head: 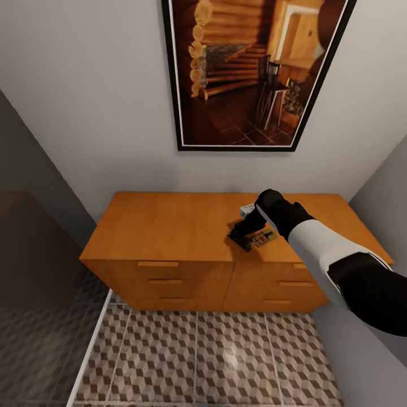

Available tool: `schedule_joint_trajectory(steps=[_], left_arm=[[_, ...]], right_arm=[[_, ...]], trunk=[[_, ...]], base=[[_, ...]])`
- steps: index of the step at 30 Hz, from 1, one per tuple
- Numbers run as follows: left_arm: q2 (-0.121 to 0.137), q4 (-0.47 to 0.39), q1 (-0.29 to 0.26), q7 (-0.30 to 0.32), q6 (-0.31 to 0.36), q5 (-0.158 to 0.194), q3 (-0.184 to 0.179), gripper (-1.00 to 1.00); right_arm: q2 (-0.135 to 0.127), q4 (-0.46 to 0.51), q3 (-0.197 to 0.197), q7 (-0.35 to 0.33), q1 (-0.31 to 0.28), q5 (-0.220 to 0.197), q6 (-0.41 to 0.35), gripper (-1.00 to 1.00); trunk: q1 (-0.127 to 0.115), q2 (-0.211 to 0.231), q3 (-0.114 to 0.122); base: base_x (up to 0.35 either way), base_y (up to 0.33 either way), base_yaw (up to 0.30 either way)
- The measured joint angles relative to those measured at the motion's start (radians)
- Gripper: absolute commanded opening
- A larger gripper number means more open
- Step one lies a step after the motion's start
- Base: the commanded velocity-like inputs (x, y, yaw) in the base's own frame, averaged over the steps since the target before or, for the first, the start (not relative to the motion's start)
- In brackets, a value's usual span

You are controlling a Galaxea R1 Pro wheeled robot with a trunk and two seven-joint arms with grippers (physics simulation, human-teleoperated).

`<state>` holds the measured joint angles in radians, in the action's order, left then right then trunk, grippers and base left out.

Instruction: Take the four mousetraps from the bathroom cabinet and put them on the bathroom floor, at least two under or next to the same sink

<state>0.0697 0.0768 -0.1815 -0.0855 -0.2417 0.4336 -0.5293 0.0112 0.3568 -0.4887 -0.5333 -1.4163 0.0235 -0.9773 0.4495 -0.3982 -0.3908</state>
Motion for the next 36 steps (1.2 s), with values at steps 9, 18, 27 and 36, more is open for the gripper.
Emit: schedule_joint_trajectory(steps=[9,18,27,36], left_arm=[[0.0,0.0,0.0,0.0,0.0,0.0,0.0,1.0],[0.0,0.0,0.0,0.0,0.0,0.0,0.0,1.0],[0.0,0.0,0.0,0.0,0.0,0.0,0.0,1.0],[0.0,0.0,0.0,0.0,0.0,0.0,-0.001,1.0]], right_arm=[[0.0,0.0,0.0,0.0,0.0,0.0,0.001,1.0],[0.0,-0.001,-0.001,-0.002,-0.008,0.006,-0.001,1.0],[-0.001,0.0,-0.001,-0.002,-0.01,0.004,-0.001,1.0],[-0.001,-0.001,-0.001,-0.002,-0.011,0.004,-0.002,1.0]], trunk=[[0.0,0.0,-0.013],[-0.001,-0.001,-0.023],[-0.001,-0.001,-0.024],[-0.001,-0.001,-0.024]], base=[[0.0,0.0,0.0],[0.0,0.0,0.0],[0.0,0.0,0.0],[0.0,0.0,0.0]])
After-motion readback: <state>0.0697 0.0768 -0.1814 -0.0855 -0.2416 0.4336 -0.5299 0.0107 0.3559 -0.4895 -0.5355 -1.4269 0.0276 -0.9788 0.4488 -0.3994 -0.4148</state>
